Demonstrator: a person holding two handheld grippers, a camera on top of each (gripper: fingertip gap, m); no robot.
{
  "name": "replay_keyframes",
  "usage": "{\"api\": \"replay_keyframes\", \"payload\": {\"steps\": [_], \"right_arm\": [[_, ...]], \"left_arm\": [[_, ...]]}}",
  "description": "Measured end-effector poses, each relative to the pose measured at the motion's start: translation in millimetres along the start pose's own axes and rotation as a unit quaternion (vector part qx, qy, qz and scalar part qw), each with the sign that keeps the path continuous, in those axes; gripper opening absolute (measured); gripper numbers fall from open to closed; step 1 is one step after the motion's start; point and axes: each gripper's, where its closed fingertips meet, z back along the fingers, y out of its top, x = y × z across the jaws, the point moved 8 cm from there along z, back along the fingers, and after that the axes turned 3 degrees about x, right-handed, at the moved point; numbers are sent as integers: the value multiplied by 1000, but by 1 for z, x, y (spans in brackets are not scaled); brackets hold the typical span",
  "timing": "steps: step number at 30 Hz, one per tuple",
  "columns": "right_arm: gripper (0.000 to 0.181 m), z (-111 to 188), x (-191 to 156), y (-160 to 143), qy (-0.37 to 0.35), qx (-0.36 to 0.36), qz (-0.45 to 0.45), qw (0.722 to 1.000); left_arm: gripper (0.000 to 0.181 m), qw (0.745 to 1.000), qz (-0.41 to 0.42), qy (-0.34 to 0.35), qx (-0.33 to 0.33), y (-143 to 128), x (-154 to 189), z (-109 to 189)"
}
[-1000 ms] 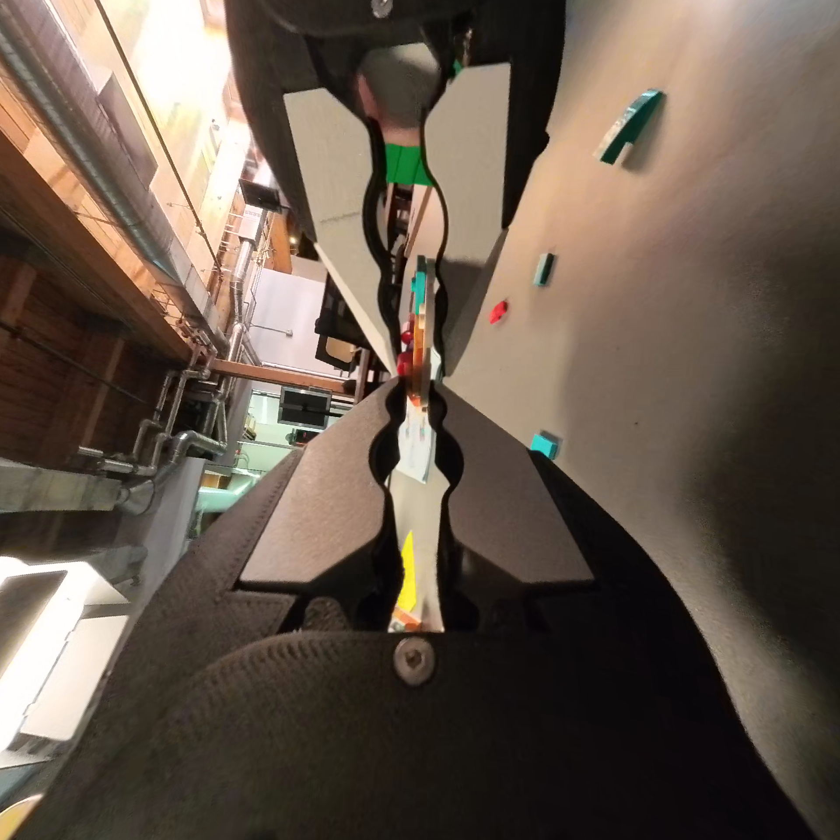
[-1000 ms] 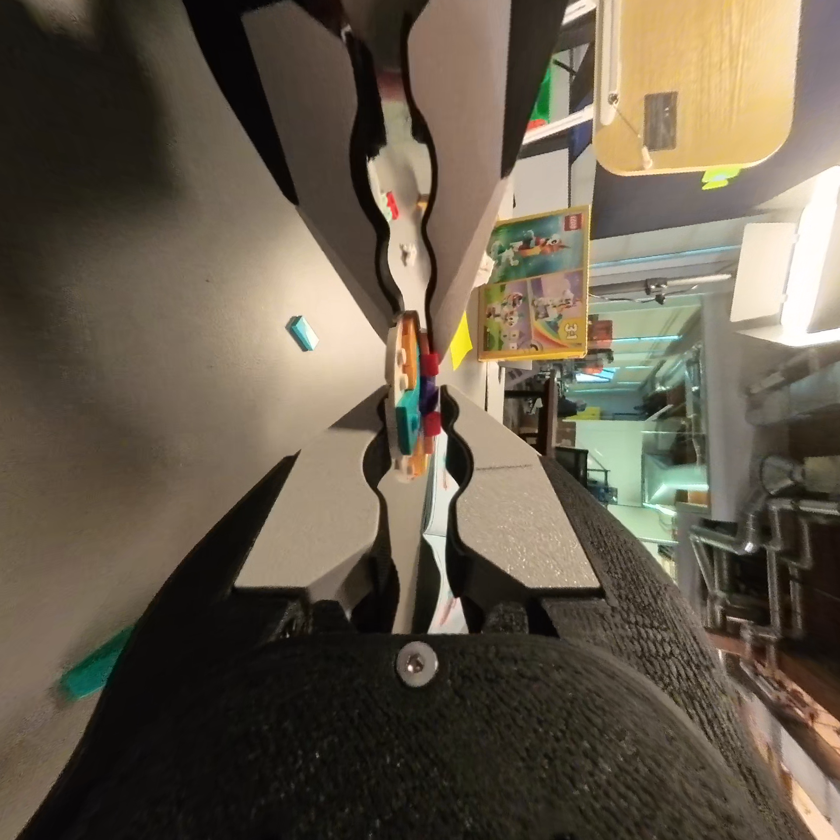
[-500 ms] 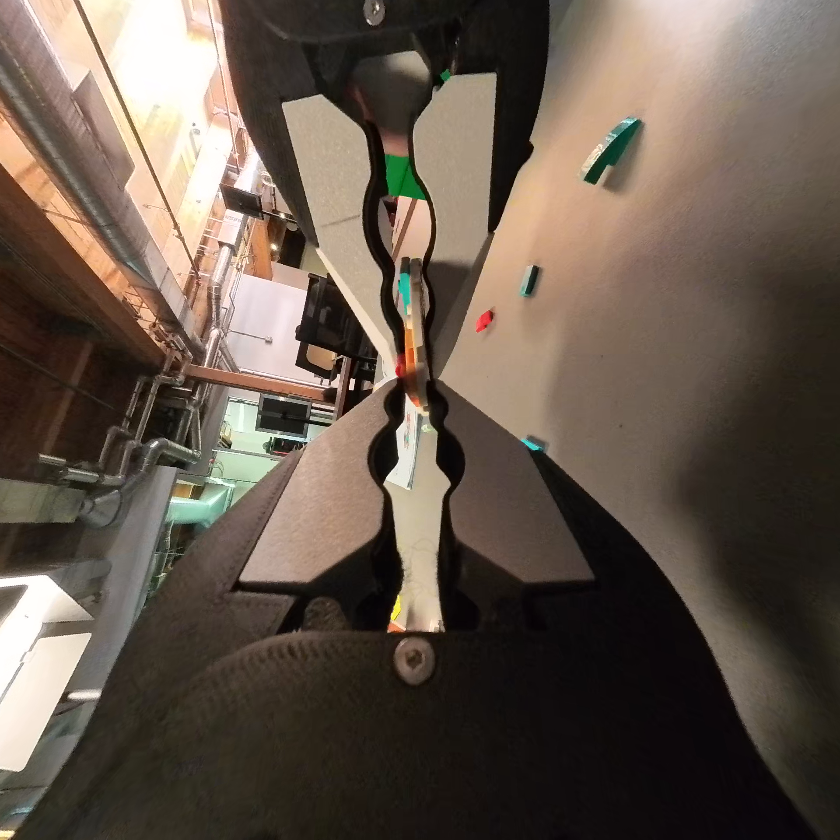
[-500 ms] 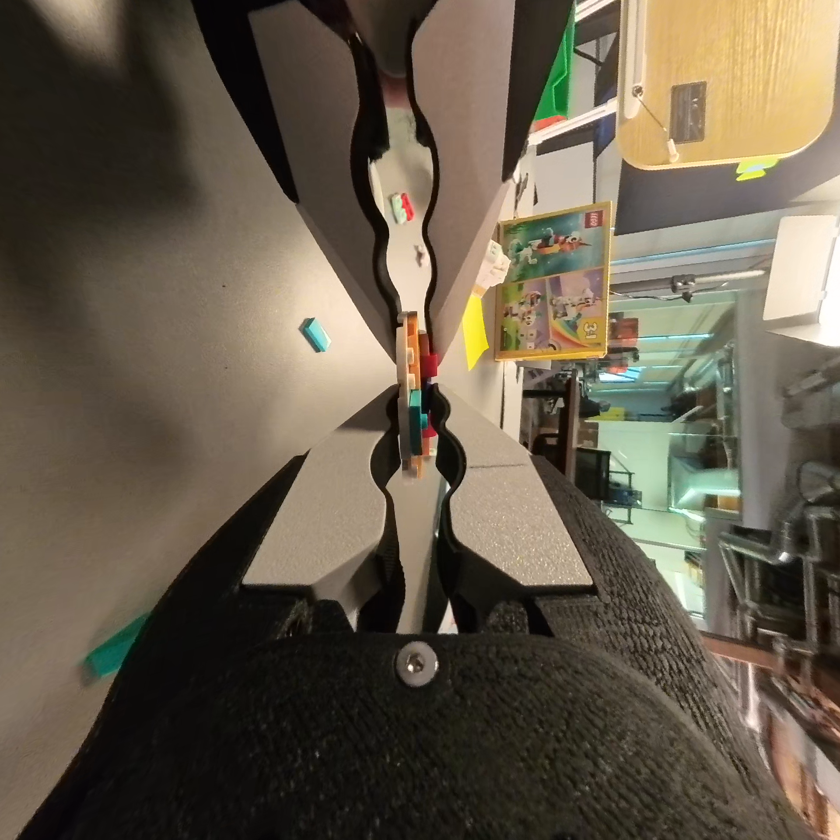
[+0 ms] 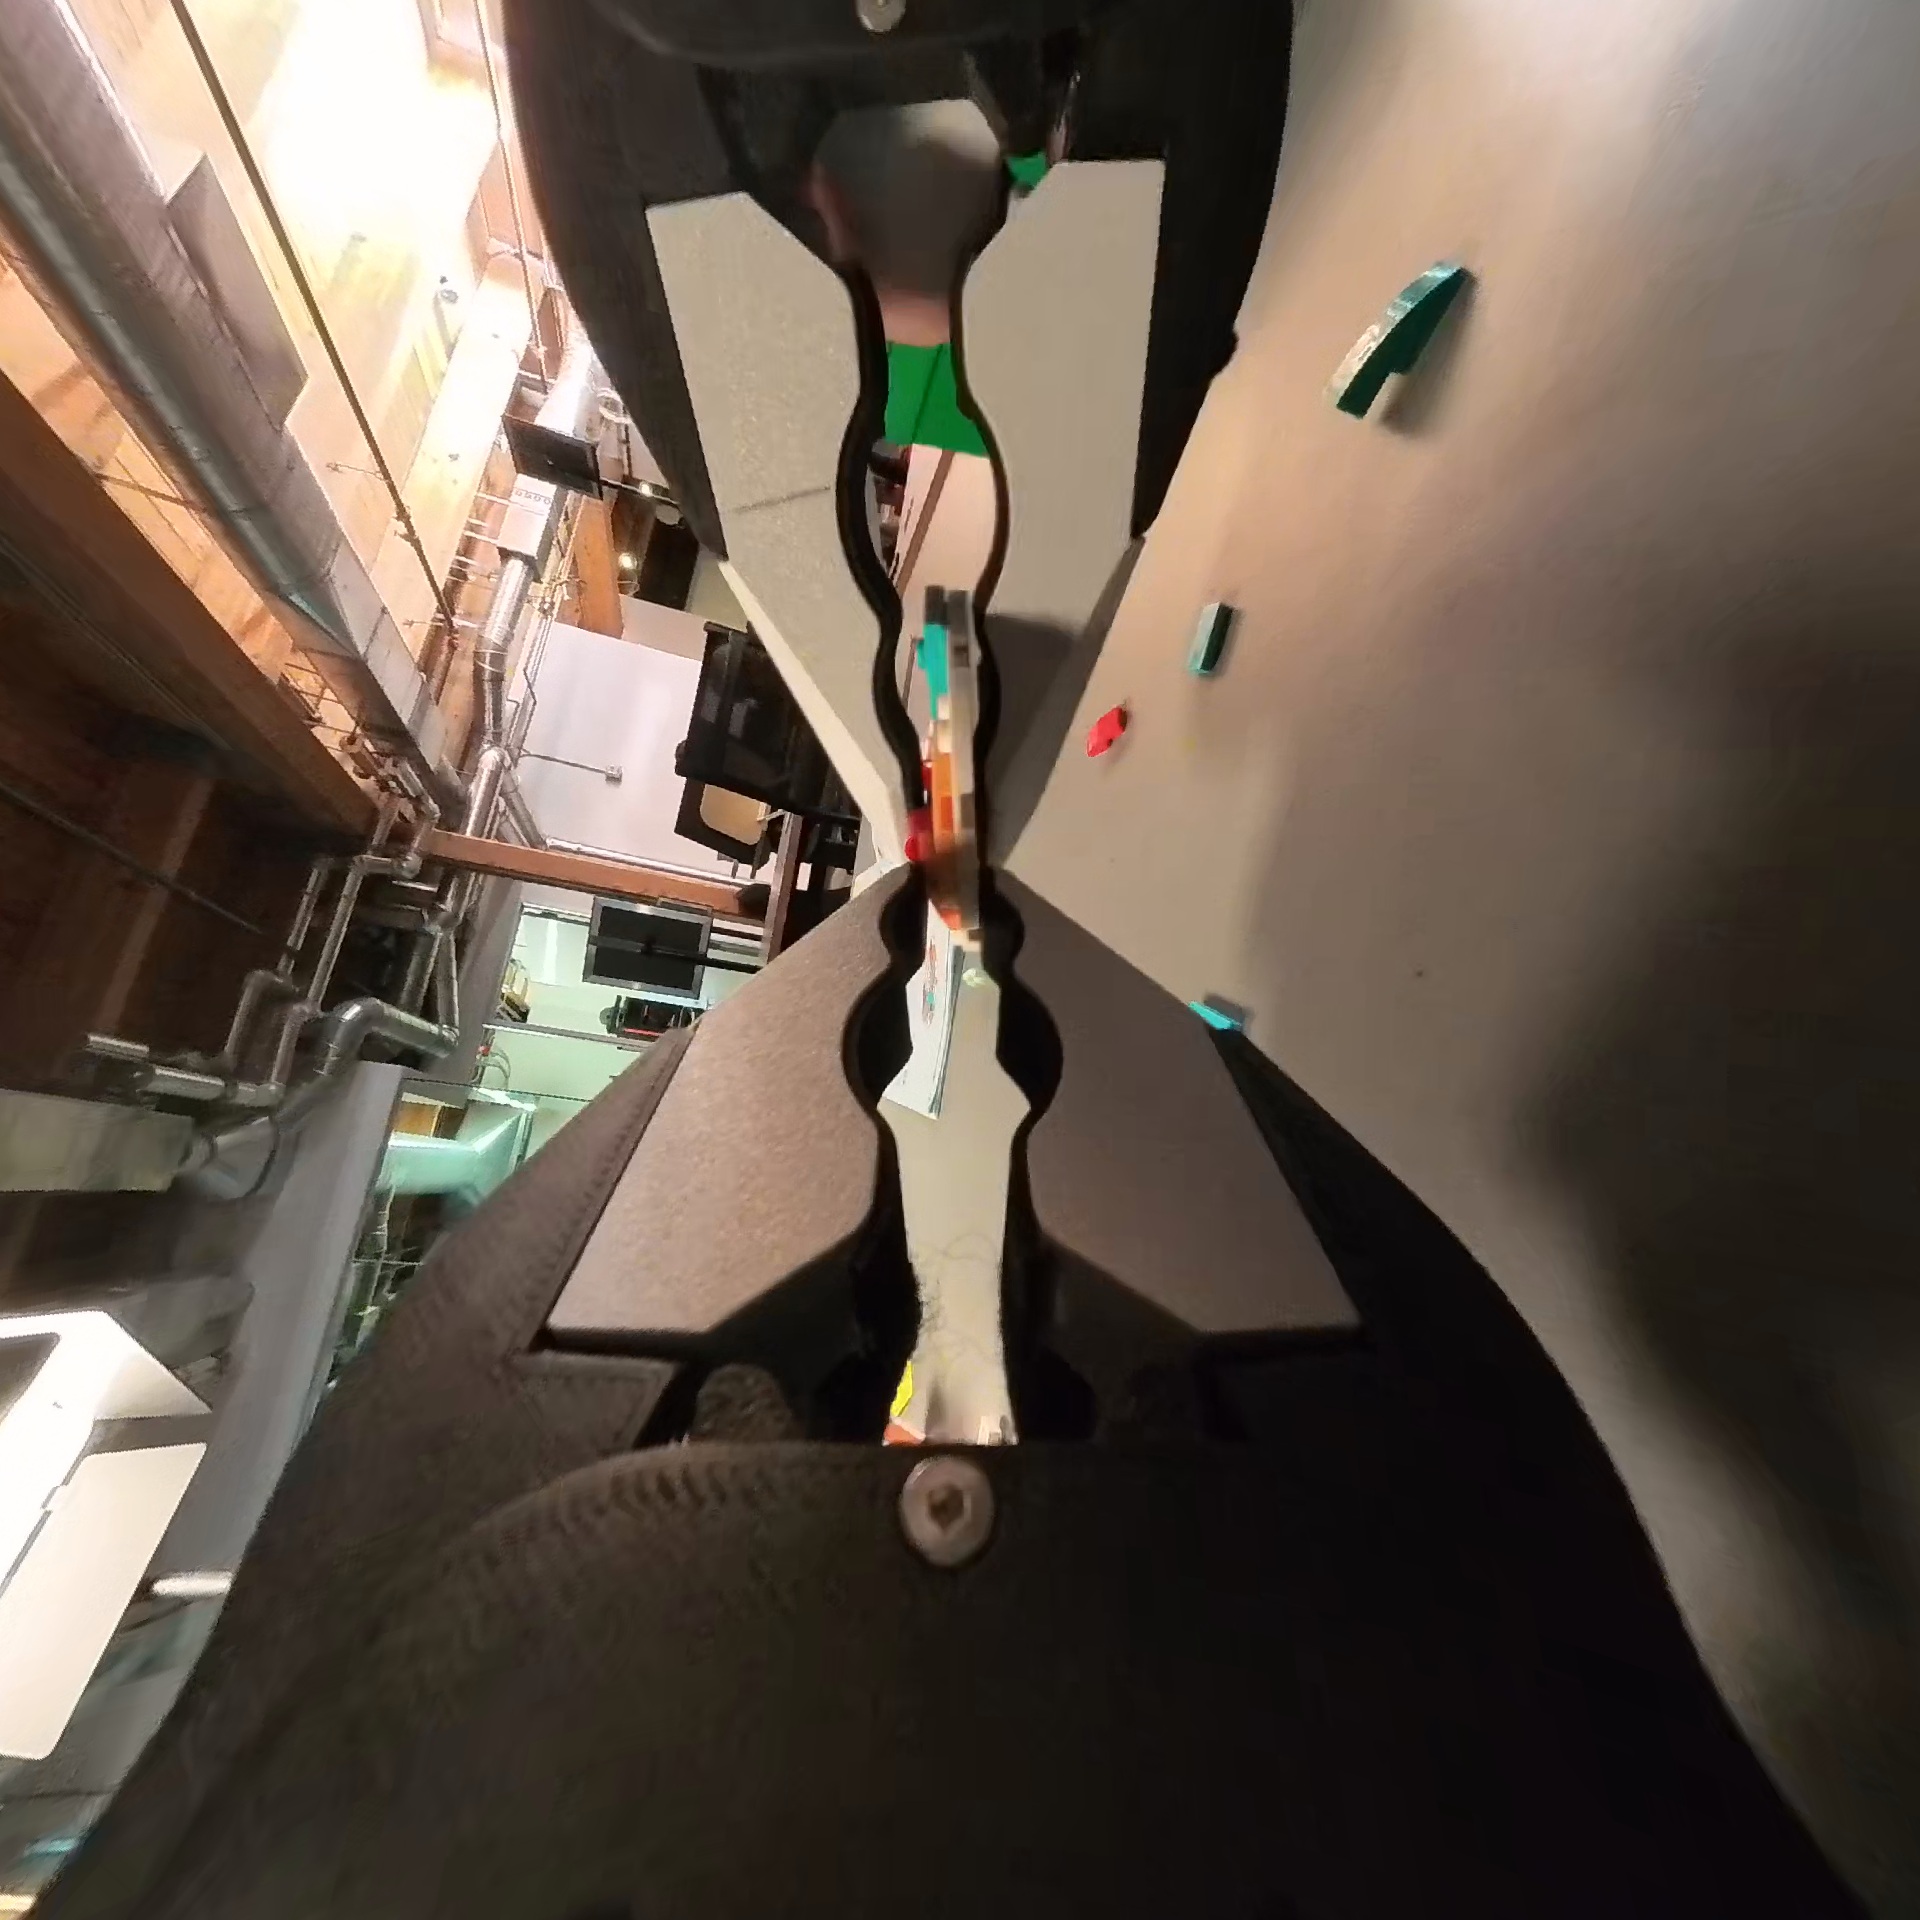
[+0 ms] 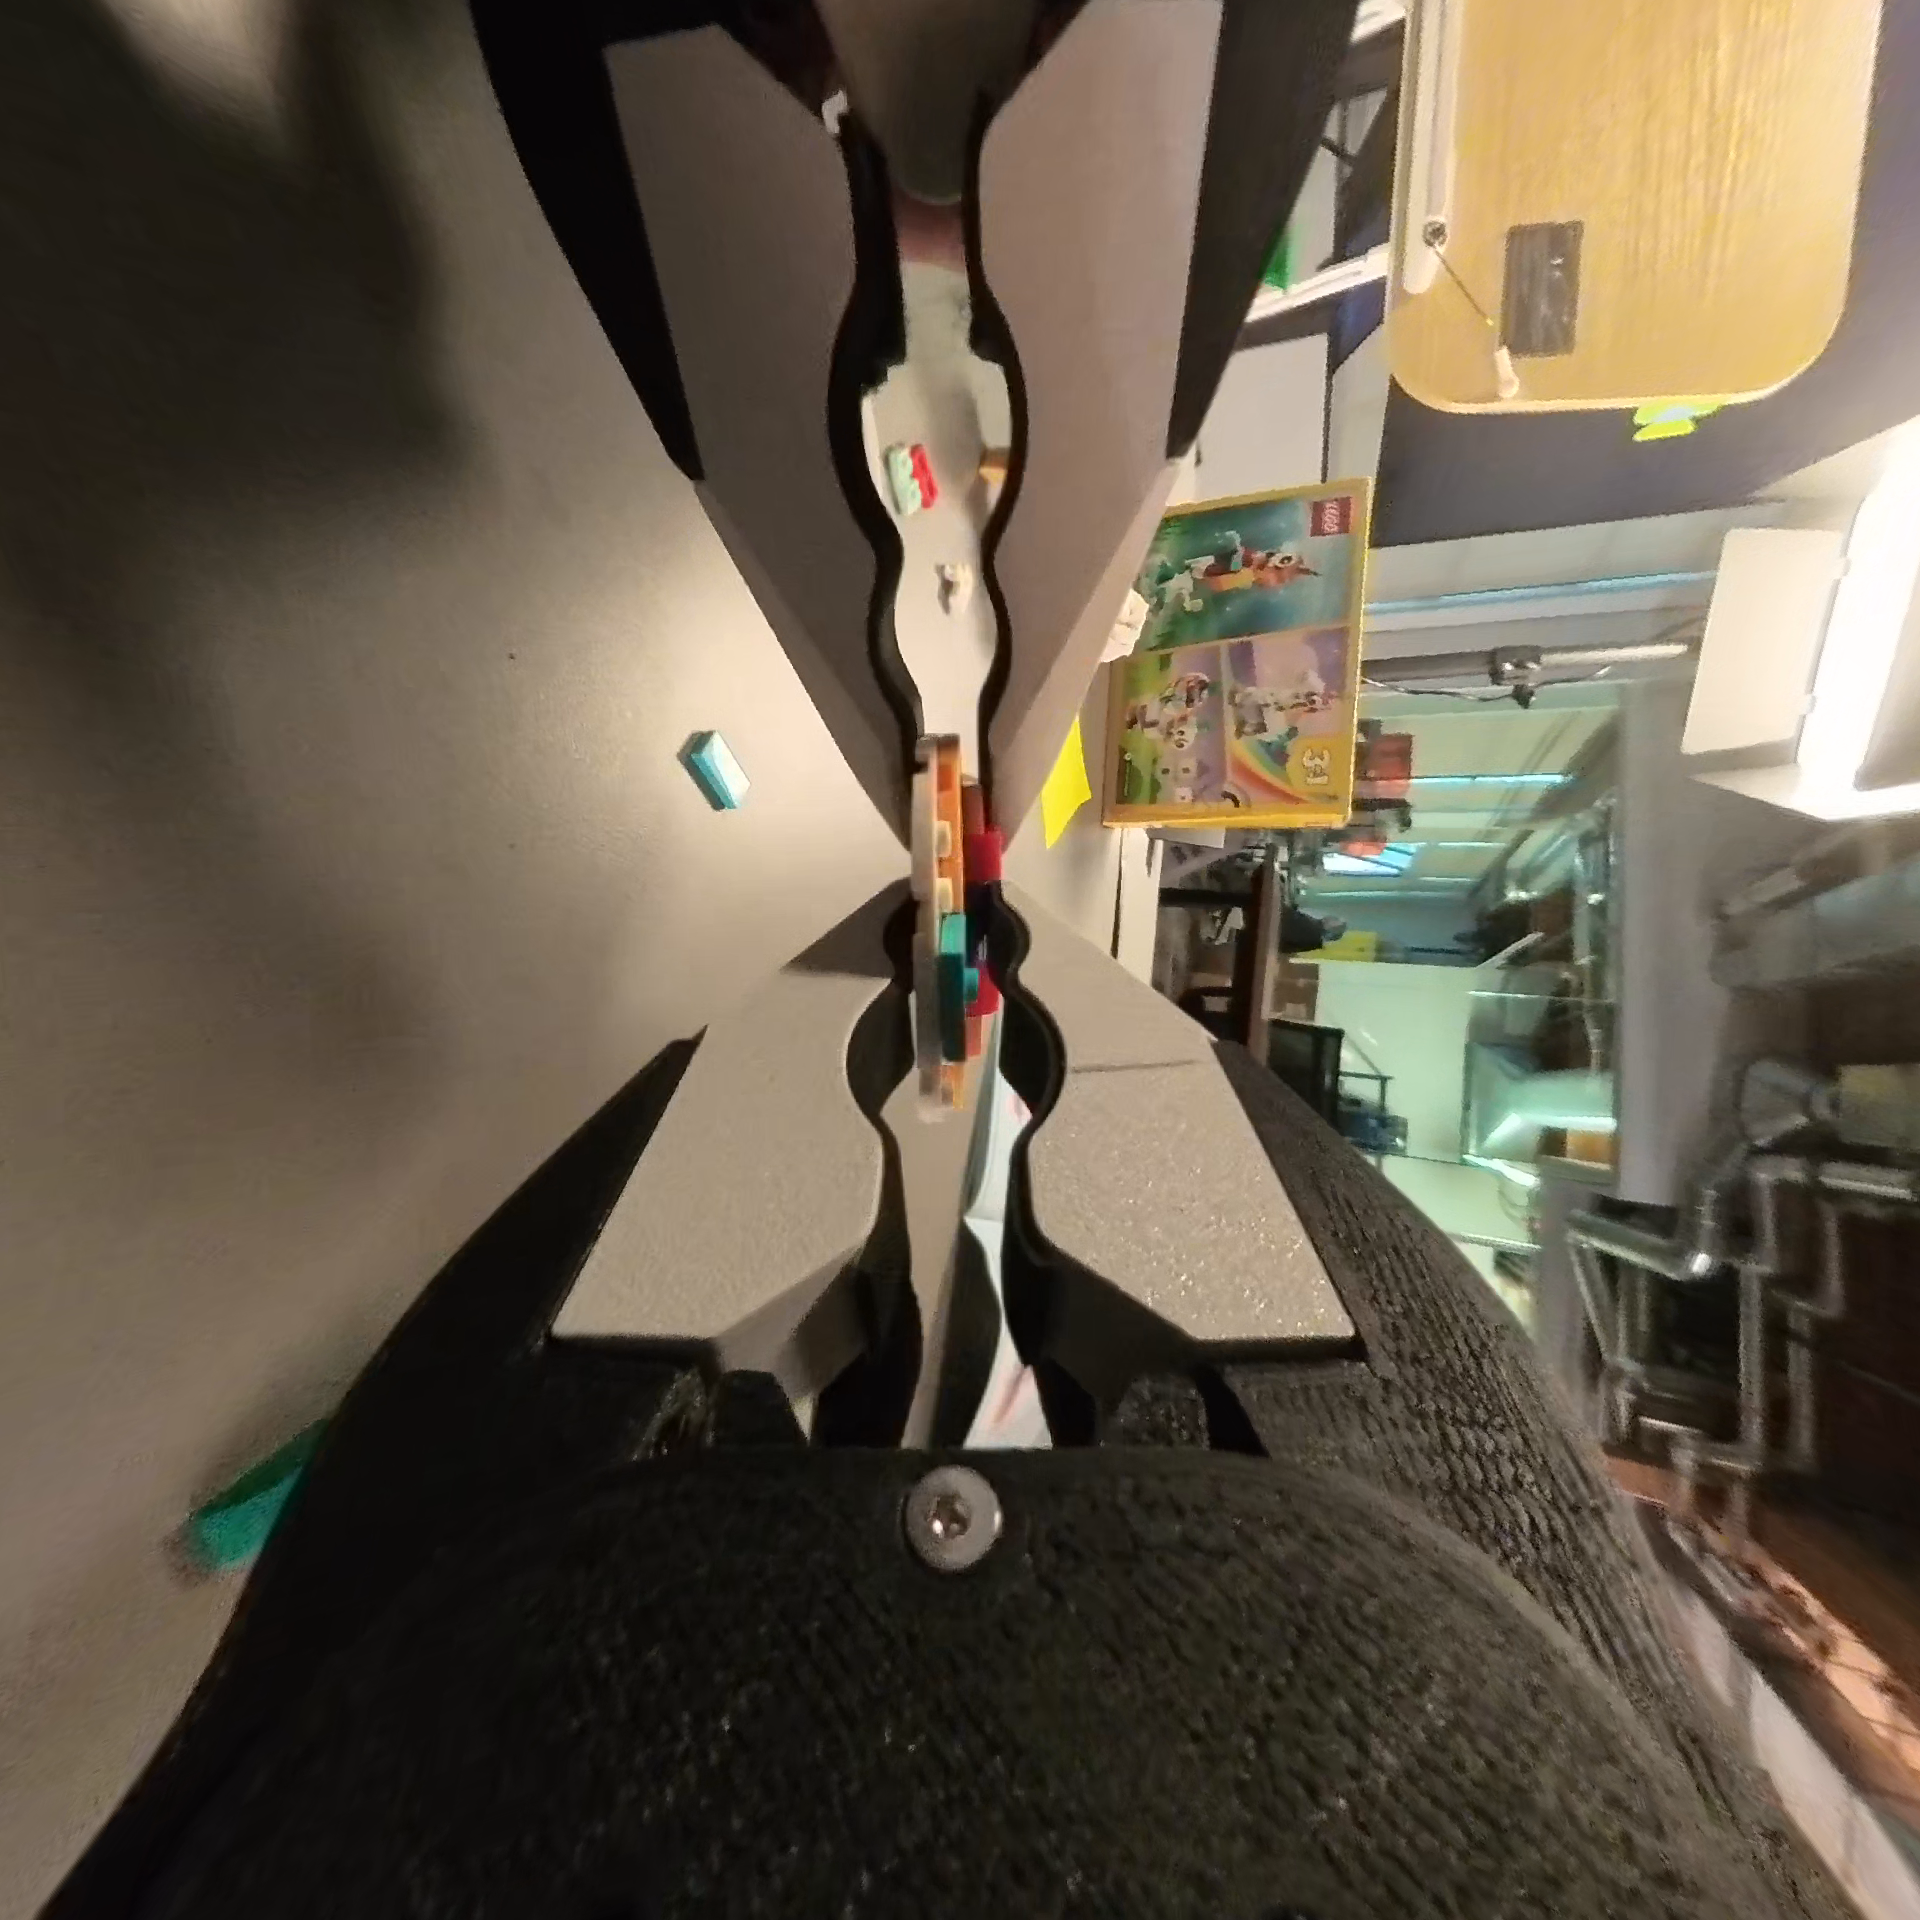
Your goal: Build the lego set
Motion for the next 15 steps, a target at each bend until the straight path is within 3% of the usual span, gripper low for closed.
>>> {"api": "replay_keyframes", "payload": {"steps": [9,12,15], "right_arm": [[10,1,6,-3,2,26,-30,999],[45,4,15,-4,4,32,-65,997],[51,17,28,-4,41,103,-172,979]], "left_arm": [[8,1000,18,8,7,-1,-4,0],[8,998,60,11,27,-4,-10,3],[7,984,151,-14,92,-5,-20,10]]}}
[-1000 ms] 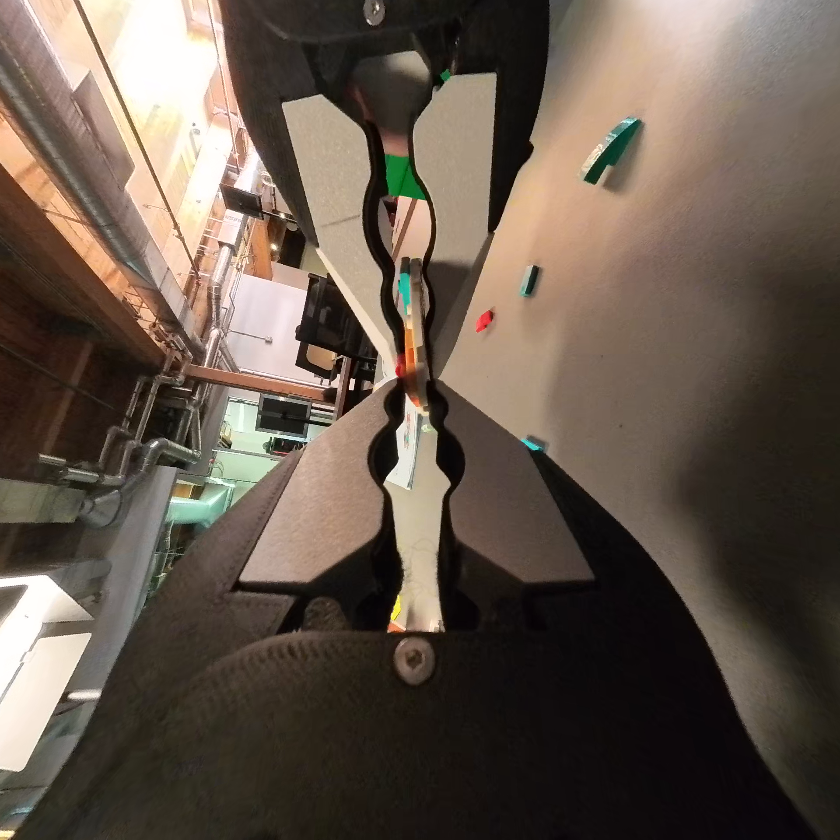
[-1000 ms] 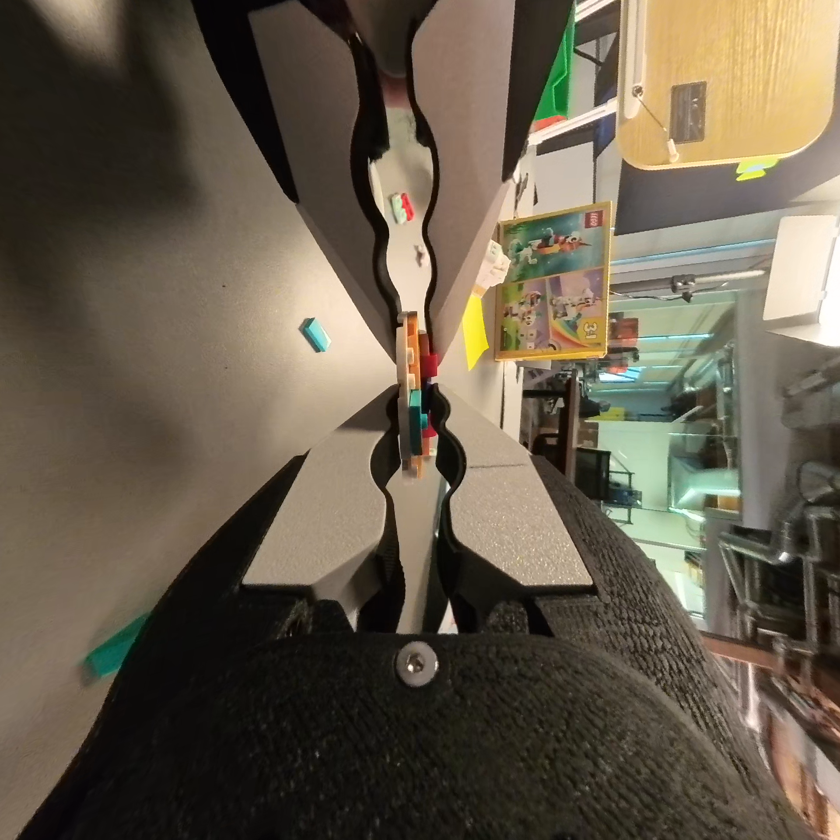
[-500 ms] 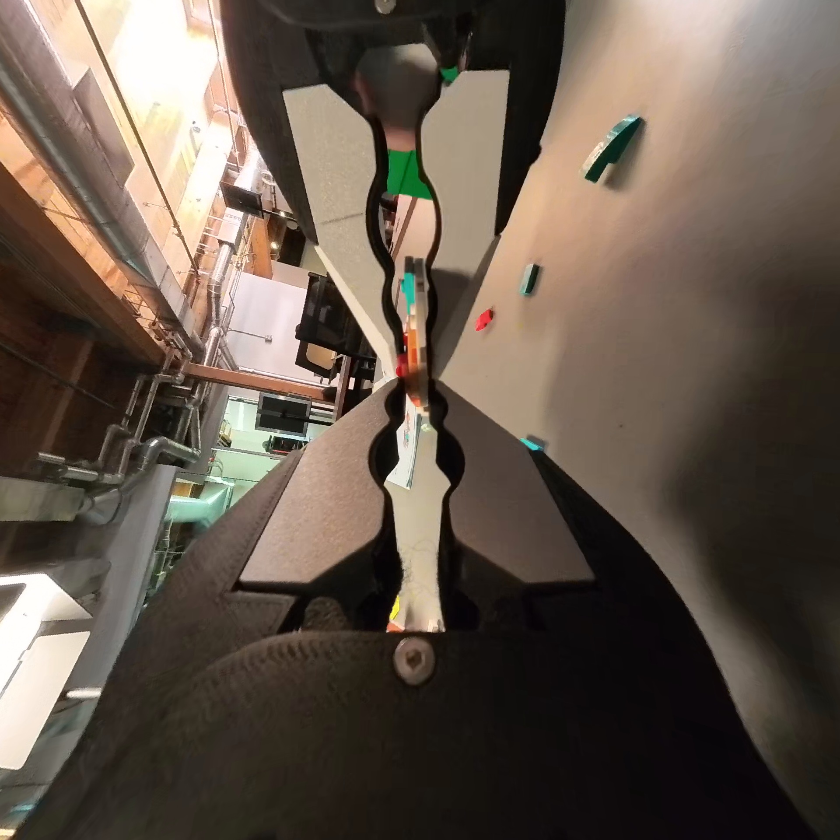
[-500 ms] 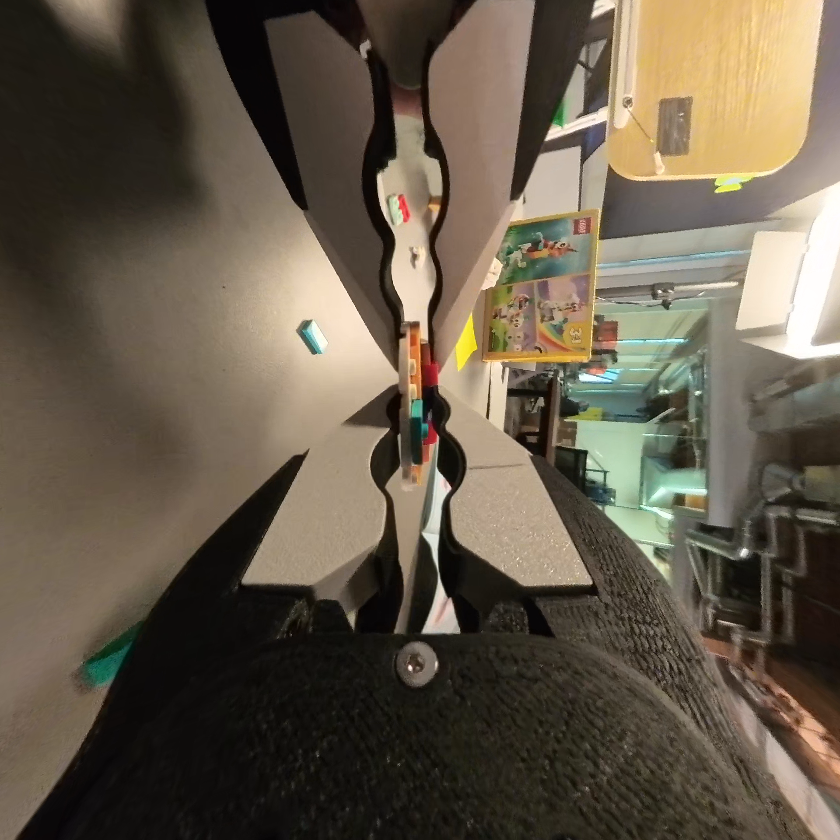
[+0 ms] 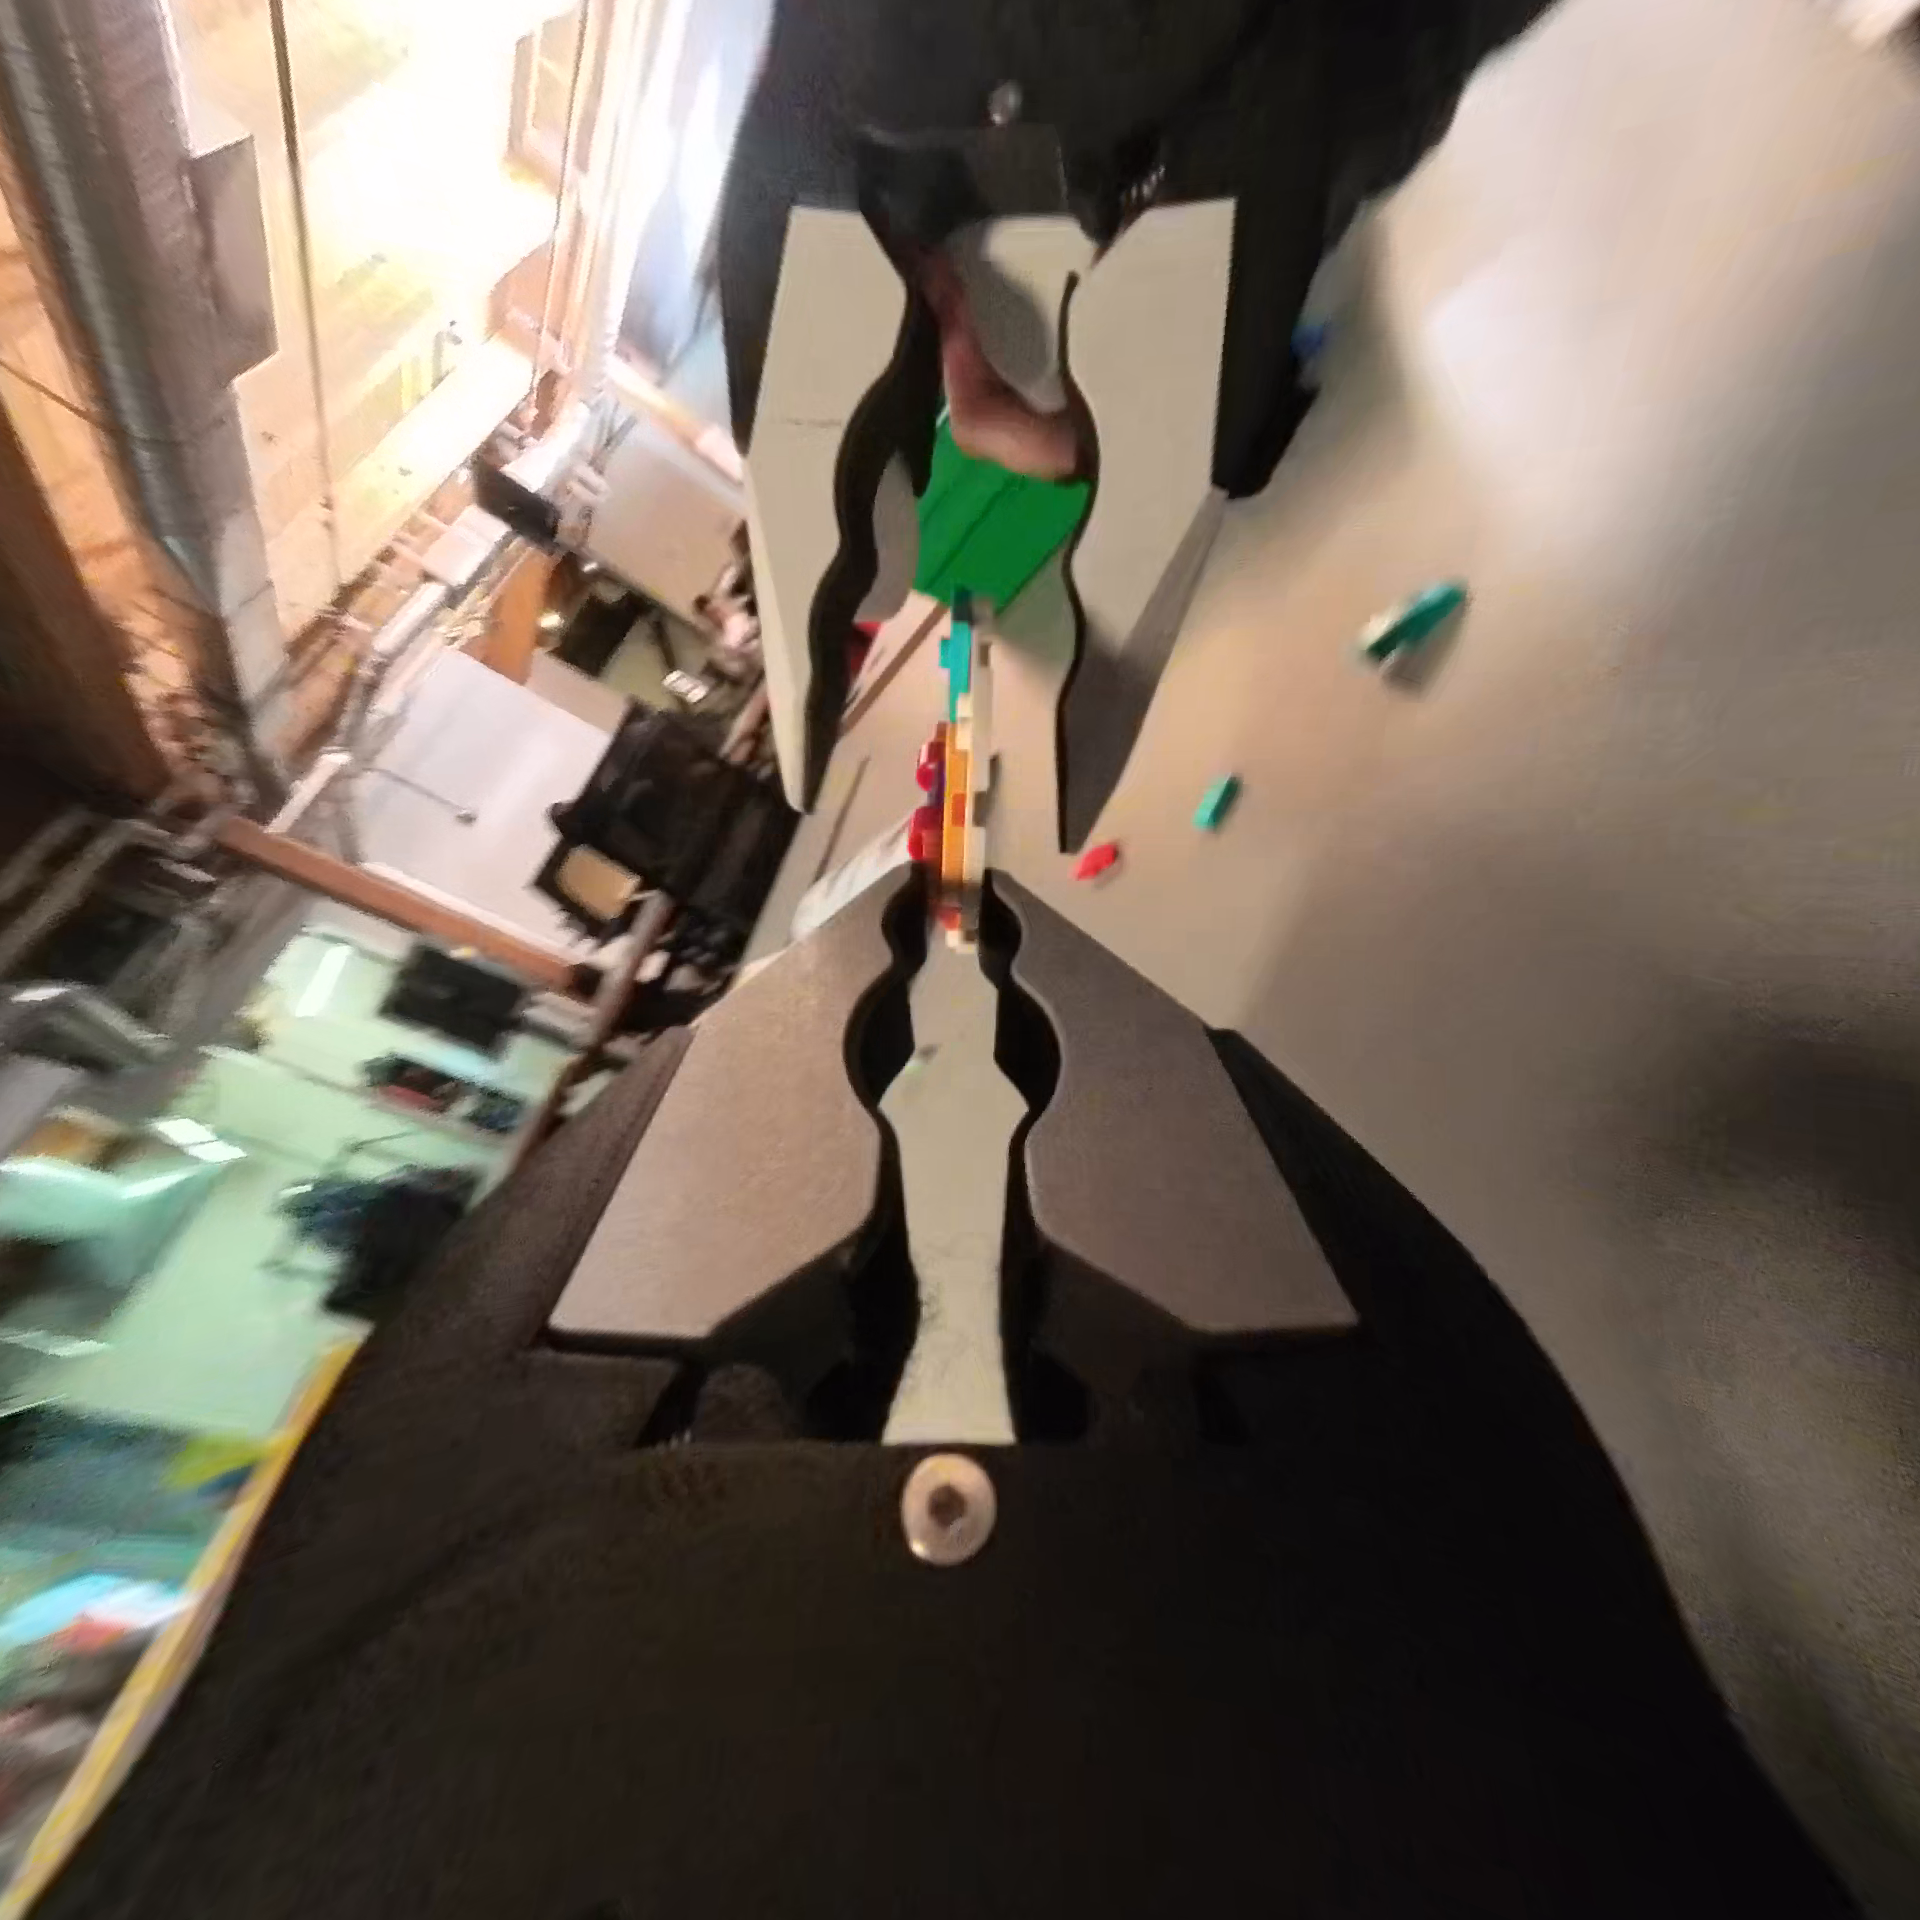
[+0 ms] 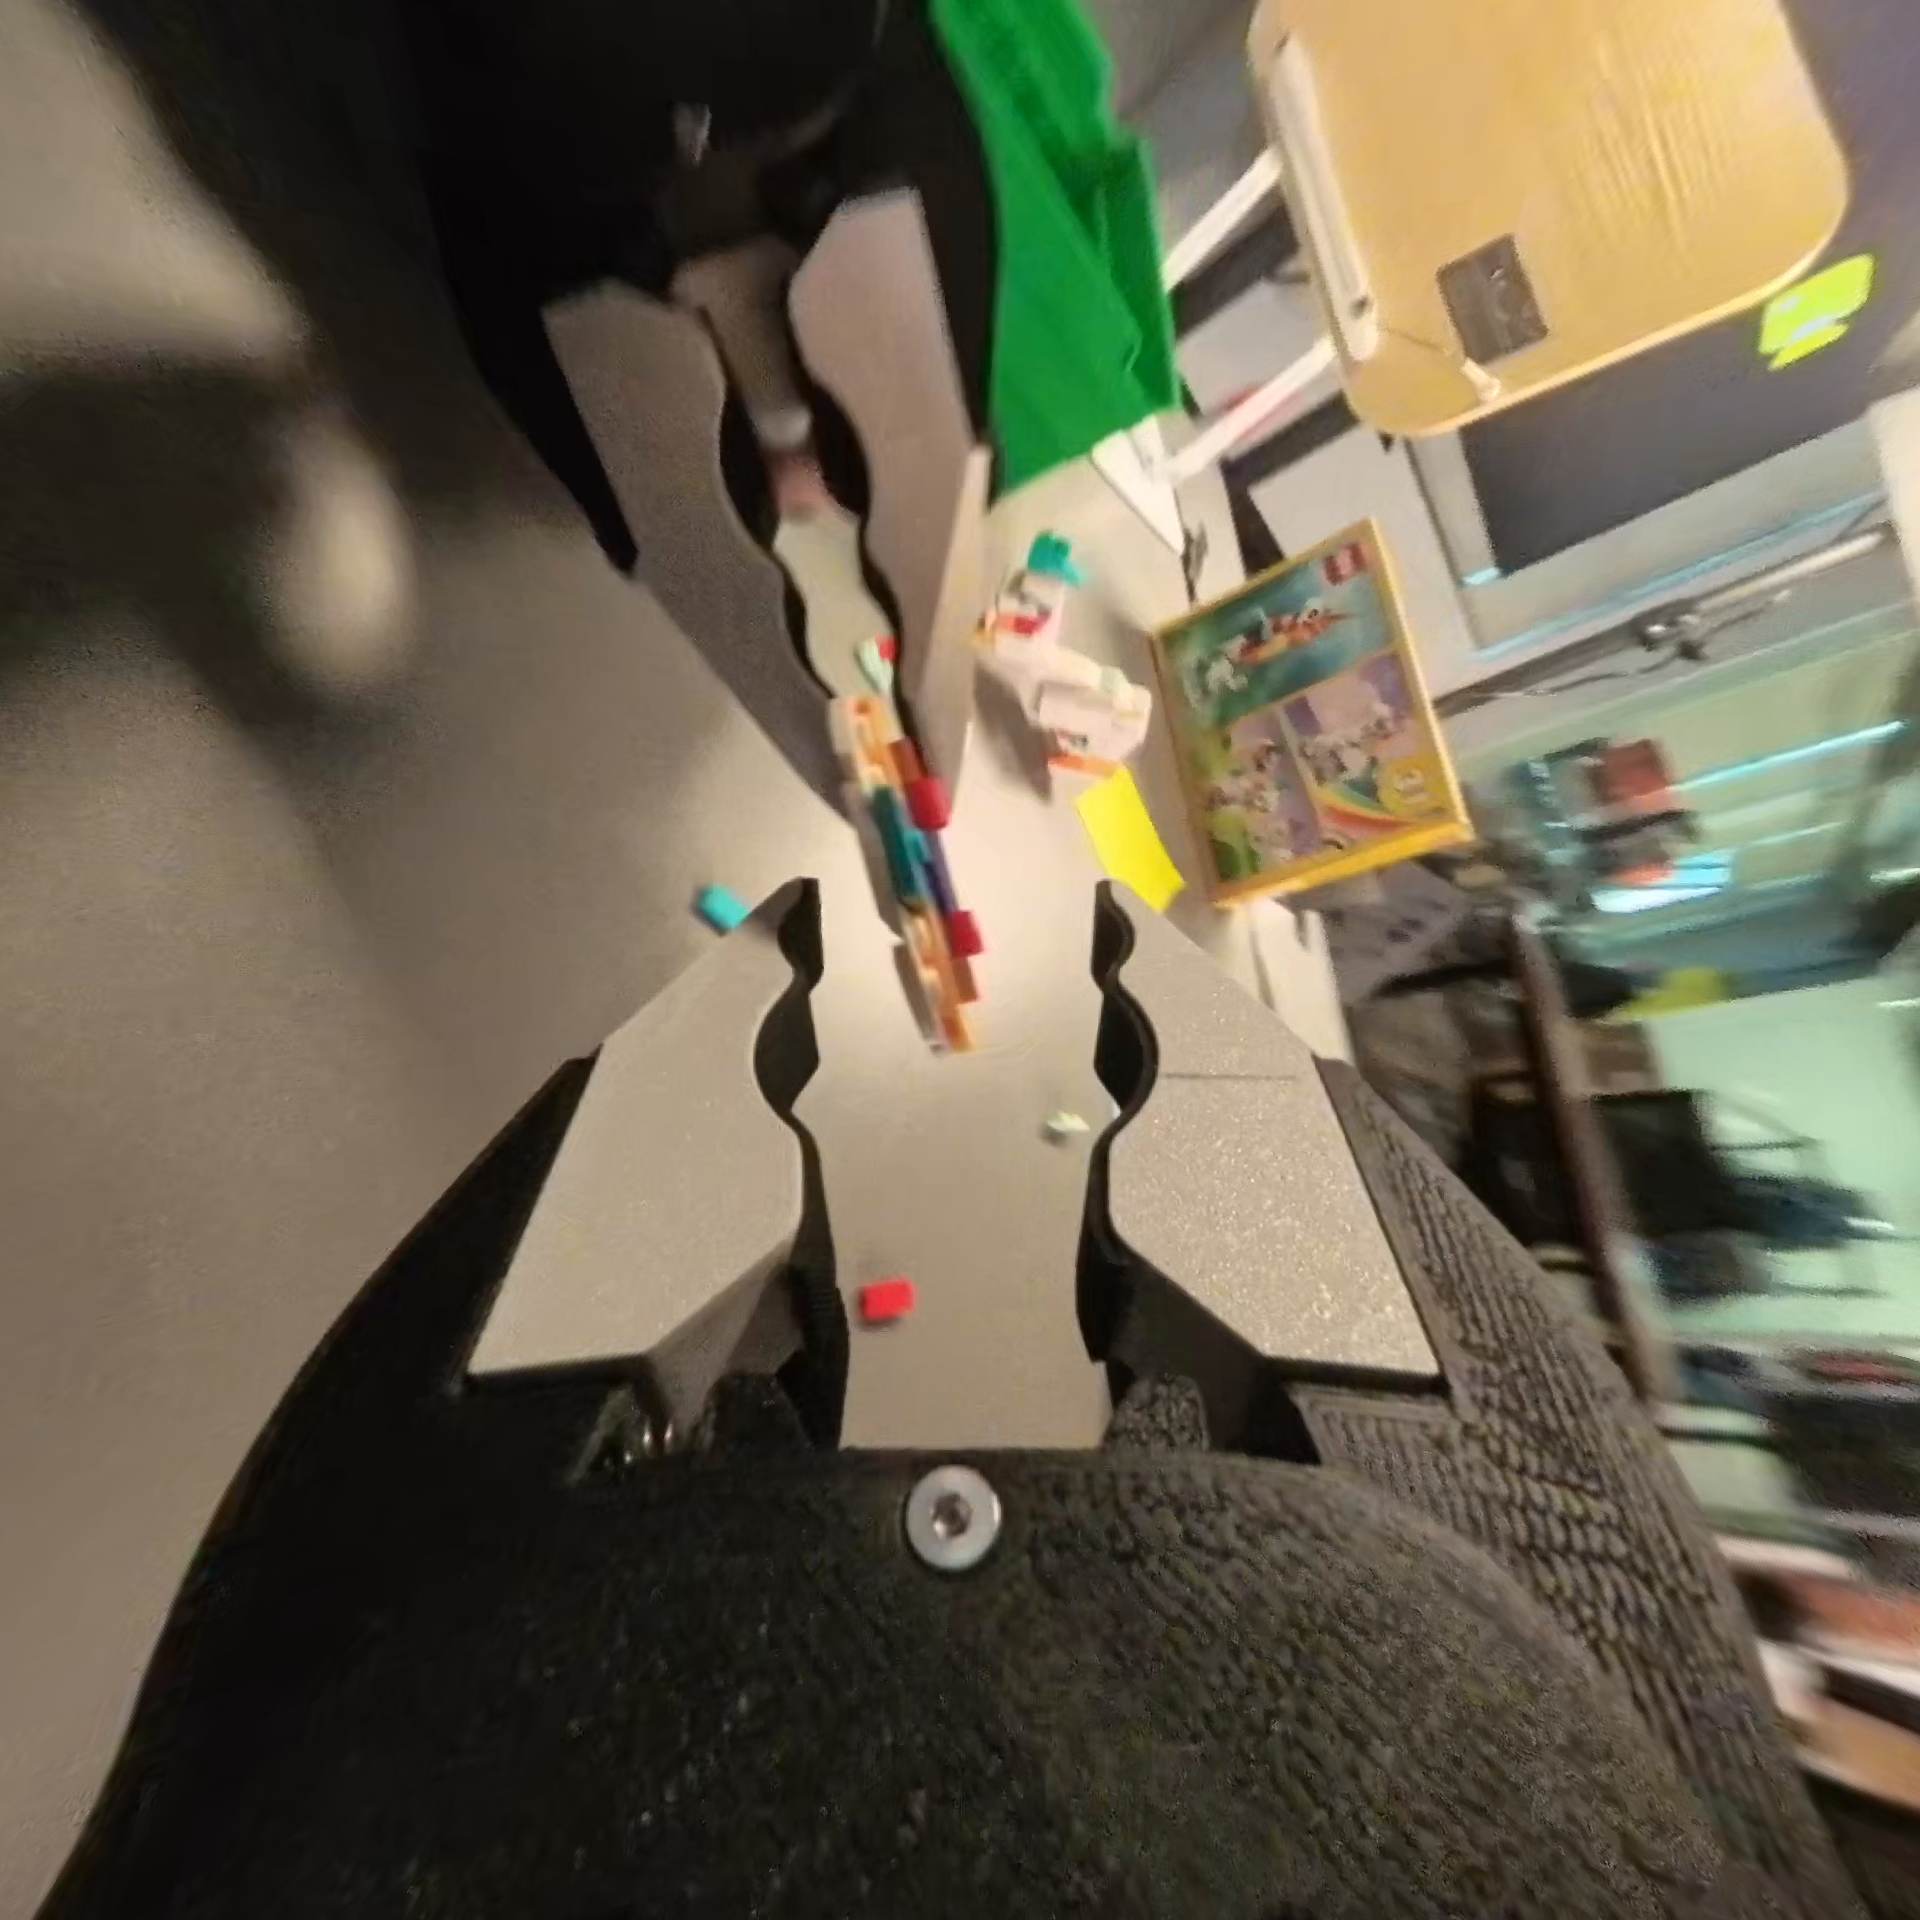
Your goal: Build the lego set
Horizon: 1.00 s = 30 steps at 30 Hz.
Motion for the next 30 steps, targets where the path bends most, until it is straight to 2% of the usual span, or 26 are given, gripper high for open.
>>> {"api": "replay_keyframes", "payload": {"steps": [2,4,6,14,22,27,30], "right_arm": [[46,11,8,5,45,56,-88,994],[36,21,14,10,103,103,-171,974],[31,26,18,13,122,138,-213,960],[14,20,7,17,158,143,-213,954],[10,20,7,14,194,154,-243,938],[10,21,7,15,188,152,-226,944],[10,20,9,12,165,145,-219,951]], "left_arm": [[8,996,66,-23,47,4,-6,4],[7,988,121,-40,89,8,-11,8],[7,978,159,-61,118,11,-14,11],[7,961,203,-104,157,14,-12,12],[8,945,238,-139,173,14,-10,10],[8,946,236,-138,173,14,-10,9],[8,952,234,-115,160,12,-11,7]]}}
